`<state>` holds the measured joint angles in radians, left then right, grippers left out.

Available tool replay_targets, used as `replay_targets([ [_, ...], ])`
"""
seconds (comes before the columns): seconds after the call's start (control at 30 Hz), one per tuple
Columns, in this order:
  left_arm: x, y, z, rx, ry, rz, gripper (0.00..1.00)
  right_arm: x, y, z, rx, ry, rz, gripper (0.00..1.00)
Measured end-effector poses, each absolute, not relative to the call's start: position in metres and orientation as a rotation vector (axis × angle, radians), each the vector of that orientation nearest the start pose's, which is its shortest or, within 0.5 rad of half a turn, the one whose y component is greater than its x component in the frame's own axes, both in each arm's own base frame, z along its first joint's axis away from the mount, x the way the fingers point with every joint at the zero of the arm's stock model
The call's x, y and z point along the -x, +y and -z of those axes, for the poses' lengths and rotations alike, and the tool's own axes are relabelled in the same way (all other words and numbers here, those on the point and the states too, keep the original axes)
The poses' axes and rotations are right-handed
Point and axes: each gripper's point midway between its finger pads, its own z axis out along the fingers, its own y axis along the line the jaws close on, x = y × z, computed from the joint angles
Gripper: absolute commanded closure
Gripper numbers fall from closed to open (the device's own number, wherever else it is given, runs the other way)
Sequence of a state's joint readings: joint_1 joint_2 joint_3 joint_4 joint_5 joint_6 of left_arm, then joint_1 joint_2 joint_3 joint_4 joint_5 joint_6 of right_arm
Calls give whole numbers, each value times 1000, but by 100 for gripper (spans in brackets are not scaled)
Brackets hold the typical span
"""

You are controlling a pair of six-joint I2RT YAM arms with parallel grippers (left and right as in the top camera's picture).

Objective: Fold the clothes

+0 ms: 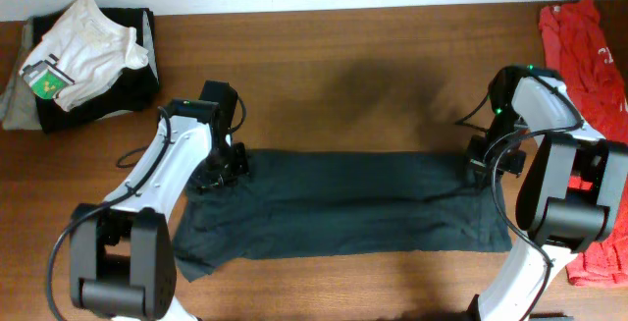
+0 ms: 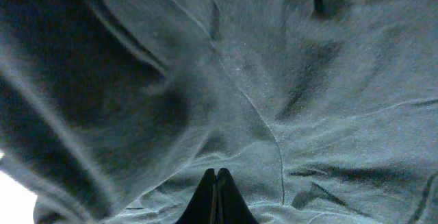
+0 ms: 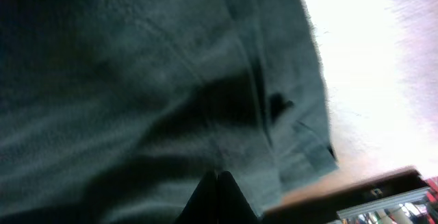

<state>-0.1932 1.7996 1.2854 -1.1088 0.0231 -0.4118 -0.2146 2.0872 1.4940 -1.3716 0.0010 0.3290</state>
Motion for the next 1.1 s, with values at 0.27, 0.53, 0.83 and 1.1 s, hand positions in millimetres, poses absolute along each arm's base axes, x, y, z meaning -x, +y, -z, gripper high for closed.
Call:
replay_targets([
  [0.27,-280,-51,-10,431,3315,-34,99,-263,-53,3,-974,3418,1,96],
  [0.53,-276,-12,4,812,3206,235,99,-264,-54,4,-1047,3377,24,87],
  [0.83,-285,42,5,1276,2959,484,99,-304,-24,4,-933,3249,-167,83],
  [1.1,-295,126,-5,1442,2809,302,75,-342,13,0,-755,3173,-298,82],
])
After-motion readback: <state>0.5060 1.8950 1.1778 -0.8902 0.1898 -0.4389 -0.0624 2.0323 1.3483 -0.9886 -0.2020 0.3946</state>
